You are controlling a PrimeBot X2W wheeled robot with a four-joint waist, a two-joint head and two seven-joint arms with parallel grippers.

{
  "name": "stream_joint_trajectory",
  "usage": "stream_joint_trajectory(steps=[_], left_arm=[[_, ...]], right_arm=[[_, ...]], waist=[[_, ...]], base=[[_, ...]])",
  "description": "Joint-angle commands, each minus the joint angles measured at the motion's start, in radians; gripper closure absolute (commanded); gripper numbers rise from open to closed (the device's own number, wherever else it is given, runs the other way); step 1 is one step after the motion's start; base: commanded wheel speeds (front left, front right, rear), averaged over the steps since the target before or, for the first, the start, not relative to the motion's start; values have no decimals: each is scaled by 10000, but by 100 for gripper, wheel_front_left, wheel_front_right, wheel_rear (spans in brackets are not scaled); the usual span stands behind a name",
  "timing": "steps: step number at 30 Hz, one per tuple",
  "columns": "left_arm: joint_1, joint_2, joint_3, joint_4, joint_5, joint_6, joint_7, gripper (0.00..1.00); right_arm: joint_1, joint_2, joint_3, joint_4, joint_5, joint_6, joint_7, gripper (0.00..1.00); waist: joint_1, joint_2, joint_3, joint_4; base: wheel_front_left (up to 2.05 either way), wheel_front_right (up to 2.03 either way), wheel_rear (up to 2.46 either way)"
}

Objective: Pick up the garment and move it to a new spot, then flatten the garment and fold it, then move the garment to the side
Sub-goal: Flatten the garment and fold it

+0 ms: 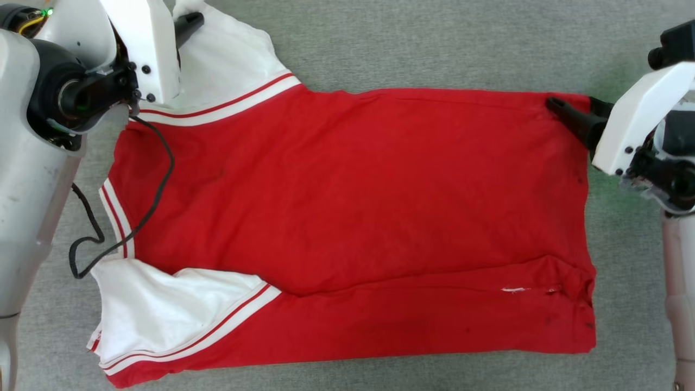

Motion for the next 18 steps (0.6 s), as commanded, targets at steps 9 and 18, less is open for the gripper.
stream_joint_trajectory(steps=[9, 18], left_arm=[[442, 29, 84, -80, -22, -107, -459, 100], [1797, 142, 710, -105, -576, 28, -1604, 100]], right_arm=[[379, 329, 70, 595, 20, -12, 876, 100], [737, -168, 204, -925, -201, -12, -543, 100]], waist=[[0, 0, -169, 227], [0, 0, -1266, 314]], base=[[0, 0, 0], [0, 0, 0]])
